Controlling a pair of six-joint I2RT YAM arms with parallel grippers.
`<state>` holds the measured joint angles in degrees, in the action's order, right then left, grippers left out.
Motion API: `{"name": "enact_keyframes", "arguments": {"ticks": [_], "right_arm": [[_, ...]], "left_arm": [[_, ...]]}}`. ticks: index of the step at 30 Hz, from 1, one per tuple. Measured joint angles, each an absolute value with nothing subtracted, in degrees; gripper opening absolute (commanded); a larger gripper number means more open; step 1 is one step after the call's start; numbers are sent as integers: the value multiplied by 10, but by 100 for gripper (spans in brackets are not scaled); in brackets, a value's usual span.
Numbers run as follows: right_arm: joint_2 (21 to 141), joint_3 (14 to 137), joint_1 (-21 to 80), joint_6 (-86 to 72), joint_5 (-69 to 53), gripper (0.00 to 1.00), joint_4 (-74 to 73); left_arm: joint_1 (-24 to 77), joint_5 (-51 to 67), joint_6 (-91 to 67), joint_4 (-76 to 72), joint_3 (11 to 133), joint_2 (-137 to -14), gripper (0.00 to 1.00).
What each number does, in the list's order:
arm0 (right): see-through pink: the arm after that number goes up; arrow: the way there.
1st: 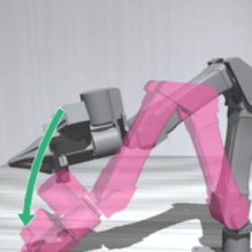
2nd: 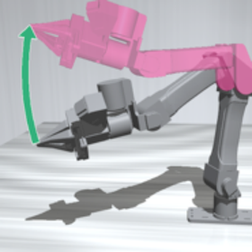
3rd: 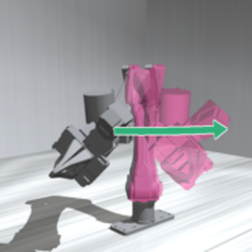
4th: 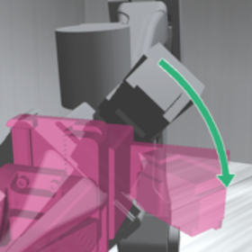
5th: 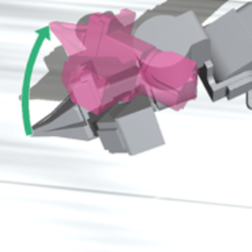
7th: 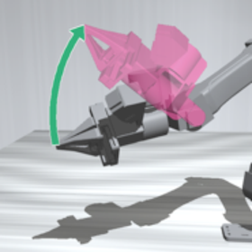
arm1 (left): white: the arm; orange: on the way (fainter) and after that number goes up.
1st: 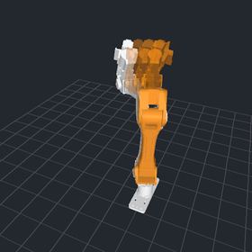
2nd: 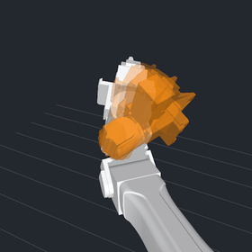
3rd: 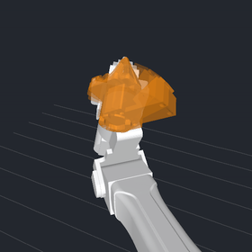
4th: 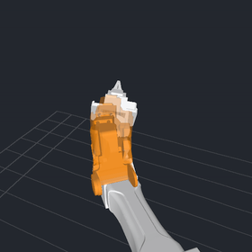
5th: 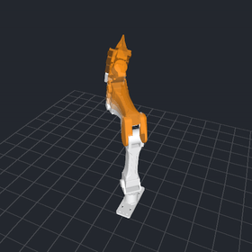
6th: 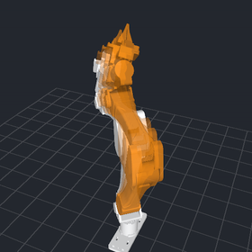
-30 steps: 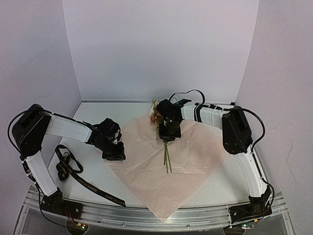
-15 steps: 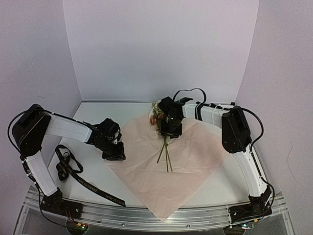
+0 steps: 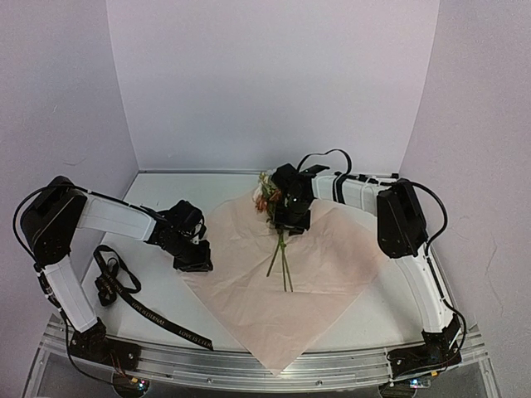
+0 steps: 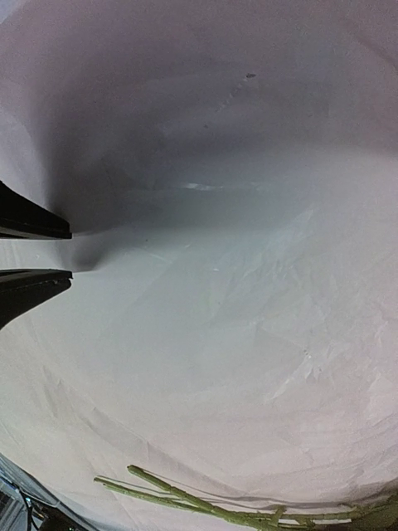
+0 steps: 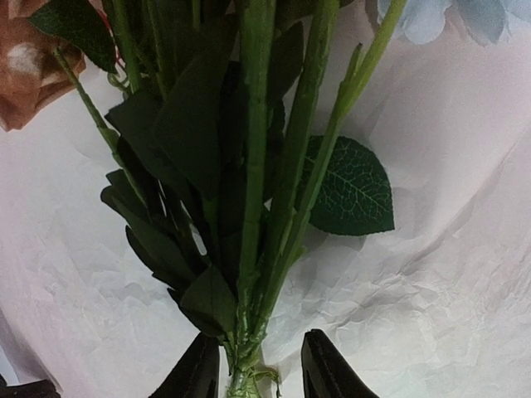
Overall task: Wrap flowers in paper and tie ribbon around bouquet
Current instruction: Place the fake flower on the flattened wrapping paper.
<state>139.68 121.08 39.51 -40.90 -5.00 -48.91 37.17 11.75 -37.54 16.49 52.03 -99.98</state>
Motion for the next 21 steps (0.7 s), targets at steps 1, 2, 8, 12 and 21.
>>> {"name": "enact_keyframes", "arguments": {"ticks": [1, 2, 8, 12, 21], "right_arm": [[1396, 1208, 395, -410, -51, 33, -487], [1395, 1203, 395, -410, -52, 31, -483], [1389, 1180, 395, -410, -65, 30, -459], [1374, 1159, 395, -410, -70, 36, -442], [1347, 1149, 394, -405, -70, 36, -420]], "left_arm": [[372, 117, -375, 165, 520, -1000, 14], [372, 117, -375, 165, 520, -1000, 14], [372, 117, -375, 165, 520, -1000, 14], [371, 118, -375, 165, 520, -1000, 14], [371, 118, -375, 165, 520, -1000, 14]]}}
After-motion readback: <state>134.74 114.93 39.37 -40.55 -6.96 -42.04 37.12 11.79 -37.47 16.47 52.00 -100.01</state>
